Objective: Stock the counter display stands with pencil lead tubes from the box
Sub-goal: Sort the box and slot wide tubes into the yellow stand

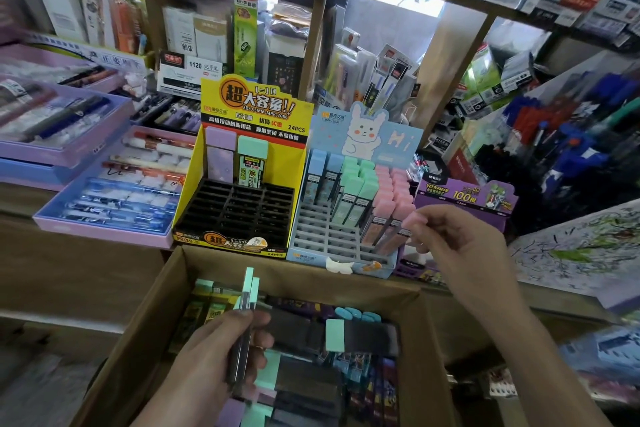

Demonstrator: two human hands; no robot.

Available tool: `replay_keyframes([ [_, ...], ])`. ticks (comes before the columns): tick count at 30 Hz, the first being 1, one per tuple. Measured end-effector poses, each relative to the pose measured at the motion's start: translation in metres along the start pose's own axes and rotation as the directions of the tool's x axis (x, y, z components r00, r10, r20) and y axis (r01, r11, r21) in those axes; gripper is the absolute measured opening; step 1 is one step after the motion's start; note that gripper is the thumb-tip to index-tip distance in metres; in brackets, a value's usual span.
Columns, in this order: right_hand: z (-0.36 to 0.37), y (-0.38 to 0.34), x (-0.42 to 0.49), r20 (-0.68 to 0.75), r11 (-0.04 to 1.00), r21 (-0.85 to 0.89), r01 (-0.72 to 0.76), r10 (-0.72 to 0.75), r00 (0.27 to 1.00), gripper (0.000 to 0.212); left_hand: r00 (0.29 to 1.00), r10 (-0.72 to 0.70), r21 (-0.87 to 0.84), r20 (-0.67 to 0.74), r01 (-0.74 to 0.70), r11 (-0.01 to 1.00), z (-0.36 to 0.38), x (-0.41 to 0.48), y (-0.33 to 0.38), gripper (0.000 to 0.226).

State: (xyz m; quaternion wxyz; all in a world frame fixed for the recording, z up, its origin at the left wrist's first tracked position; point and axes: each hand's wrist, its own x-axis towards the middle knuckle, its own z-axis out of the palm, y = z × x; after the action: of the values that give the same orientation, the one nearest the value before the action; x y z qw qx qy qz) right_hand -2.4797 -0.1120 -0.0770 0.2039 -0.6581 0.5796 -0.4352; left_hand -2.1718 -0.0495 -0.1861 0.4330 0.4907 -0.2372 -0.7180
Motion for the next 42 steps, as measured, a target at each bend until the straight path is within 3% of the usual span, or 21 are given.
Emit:
replay_keyframes([
  [10, 0.018, -0.005, 0.007, -0.011, 0.999, -0.024, 0.031, -0.031, 0.999, 0.020, 1.000, -0.023, -0.003, 0.000, 0.023, 1.000, 0.002, -0.001, 0.002, 0.038],
  [18, 0.027, -0.003, 0.005, -0.038, 0.981, -0.167, 0.099, -0.107, 0.994, 0.015, 0.999, -0.017, -0.004, -0.028, 0.017, 1.000, 0.011, -0.011, 0.007, 0.039],
  [23, 0.030, -0.001, 0.003, -0.060, 0.968, -0.216, 0.127, -0.143, 0.988, 0.023, 0.999, -0.025, 0.011, -0.045, 0.026, 1.000, 0.015, -0.015, 0.010, 0.029],
  [27, 0.030, -0.006, -0.006, -0.133, 0.946, -0.288, 0.149, -0.194, 0.972, 0.029, 0.999, -0.036, -0.016, -0.035, 0.036, 0.999, 0.016, -0.018, 0.014, 0.037],
  [30, 0.042, -0.014, -0.025, -0.158, 0.982, -0.133, 0.132, -0.153, 0.976, 0.026, 1.000, -0.020, 0.025, 0.002, 0.020, 0.999, 0.014, -0.020, 0.016, 0.034],
  [33, 0.064, -0.022, -0.044, 0.004, 0.989, 0.150, -0.016, 0.015, 1.000, 0.022, 0.999, -0.001, 0.120, 0.032, -0.003, 0.993, 0.015, -0.023, 0.017, 0.033],
  [36, 0.086, -0.022, -0.059, 0.153, 0.910, 0.369, -0.190, 0.143, 0.978, 0.024, 0.998, 0.015, 0.185, 0.061, -0.027, 0.982, 0.017, -0.028, 0.020, 0.033],
  [39, 0.101, -0.023, -0.068, 0.284, 0.837, 0.455, -0.304, 0.187, 0.940, 0.023, 0.996, 0.031, 0.245, 0.079, -0.050, 0.968, 0.018, -0.031, 0.022, 0.035],
  [42, 0.106, -0.021, -0.071, 0.429, 0.796, 0.489, -0.357, 0.137, 0.893, 0.033, 0.997, 0.026, 0.237, 0.067, -0.041, 0.971, 0.019, -0.032, 0.022, 0.024],
])
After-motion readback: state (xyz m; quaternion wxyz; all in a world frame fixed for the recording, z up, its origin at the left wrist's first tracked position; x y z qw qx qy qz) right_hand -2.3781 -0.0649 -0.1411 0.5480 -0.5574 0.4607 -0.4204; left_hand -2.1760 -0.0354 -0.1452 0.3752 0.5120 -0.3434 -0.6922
